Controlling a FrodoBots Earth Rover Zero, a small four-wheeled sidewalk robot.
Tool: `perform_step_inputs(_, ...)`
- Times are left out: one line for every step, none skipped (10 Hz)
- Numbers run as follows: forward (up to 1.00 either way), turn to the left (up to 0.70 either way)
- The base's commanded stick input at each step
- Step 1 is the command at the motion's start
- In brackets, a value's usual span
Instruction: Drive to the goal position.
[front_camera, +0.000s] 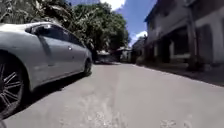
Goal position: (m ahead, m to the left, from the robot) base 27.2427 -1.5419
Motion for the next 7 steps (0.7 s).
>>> perform_step_inputs(1.0, 0.08)
perform_step_inputs(1.0, 0.09)
perform_step_inputs(1.0, 0.07)
perform_step_inputs(1.0, 0.05)
perform_step_inputs(1.0, 0.03)
perform_step_inputs(1.0, 0.01)
perform_step_inputs(1.0, 0.0)
